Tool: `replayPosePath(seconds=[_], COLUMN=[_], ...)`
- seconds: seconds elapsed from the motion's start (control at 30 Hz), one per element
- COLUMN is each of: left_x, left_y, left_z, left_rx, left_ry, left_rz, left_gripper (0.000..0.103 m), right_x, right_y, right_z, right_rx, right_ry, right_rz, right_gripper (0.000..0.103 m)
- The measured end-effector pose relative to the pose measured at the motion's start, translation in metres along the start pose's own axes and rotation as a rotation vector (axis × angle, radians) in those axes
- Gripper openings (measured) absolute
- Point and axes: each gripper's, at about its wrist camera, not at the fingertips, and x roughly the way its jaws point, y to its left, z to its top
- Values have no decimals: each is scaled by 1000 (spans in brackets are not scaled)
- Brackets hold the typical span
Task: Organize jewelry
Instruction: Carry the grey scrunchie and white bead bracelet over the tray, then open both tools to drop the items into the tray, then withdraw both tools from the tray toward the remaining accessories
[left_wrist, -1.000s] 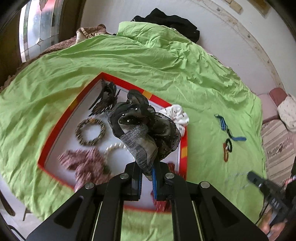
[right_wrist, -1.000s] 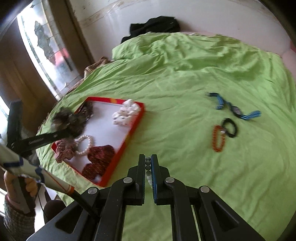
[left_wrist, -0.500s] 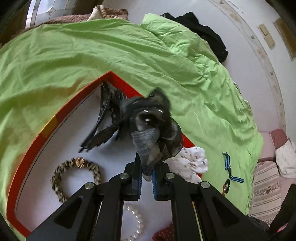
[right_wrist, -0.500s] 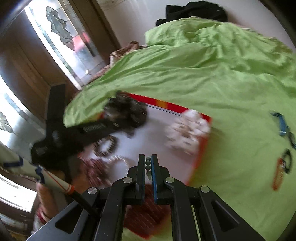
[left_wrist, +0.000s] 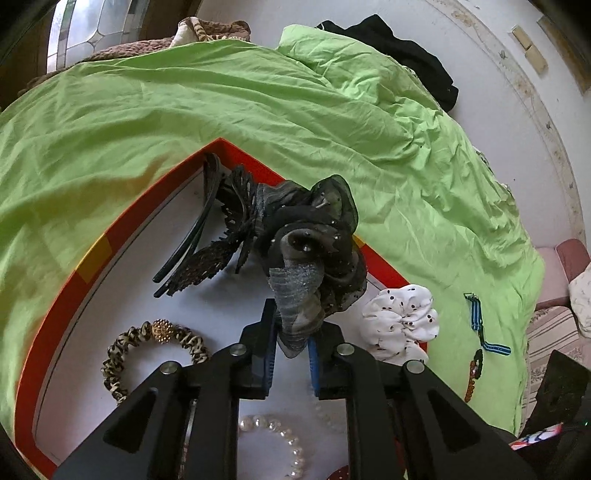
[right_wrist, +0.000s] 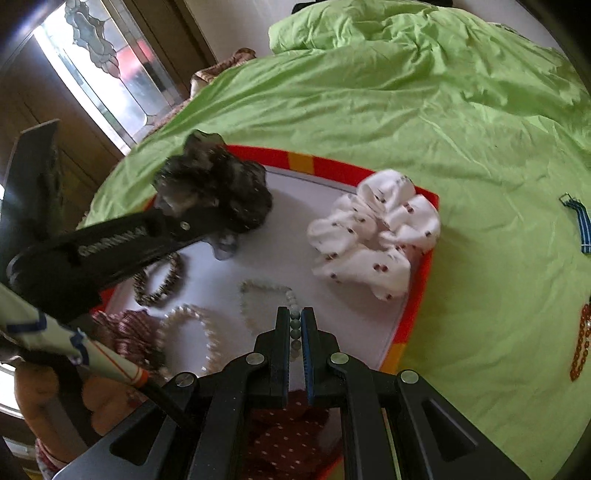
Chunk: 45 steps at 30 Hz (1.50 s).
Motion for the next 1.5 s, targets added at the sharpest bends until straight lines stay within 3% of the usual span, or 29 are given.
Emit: replayPosePath(seconds=[0.2, 0.27, 0.33, 0.47, 0.63, 0.77, 0.9, 1.03, 1.27, 1.5], left_x=[-7, -11, -16, -25, -34, -48, -74, -98, -133, -148], left_y=[-3, -4, -5, -9, -18, -30, -46, -64, -94, -129], left_z=[-3, -3, -3, -7, -17, -28, -48, -78, -135, -173], left_rx=[17, 20, 20, 37, 83, 133, 171, 216, 298, 375], left_ry=[-28, -42, -56, -71, -86, -144, -227, -280, -286, -250], left_rz=[-29, -43, -54, -68, -41, 12, 56, 96, 133, 133], left_gripper=[23, 34, 38, 44, 46, 46, 46, 54, 63, 64], right_x=[-5, -11, -20, -35, -59, -83, -108, -130, -157, -177], right_y=[-4, -4, -5, -10, -28, -53, -83, -115, -144, -151], right_z=[-4, -4, -6, -15, -41, -75, -108, -136, -161, -187], right_rx=[19, 22, 25, 25, 48, 78, 135, 208, 286, 293], right_ry=[-5, -19, -40, -65, -86, -95, -106, -117, -157, -204], right_rz=[3, 7, 2, -20, -53, -121, -172, -214, -220, -213], right_gripper=[9, 21, 27, 27, 29, 31, 31, 31, 35, 37])
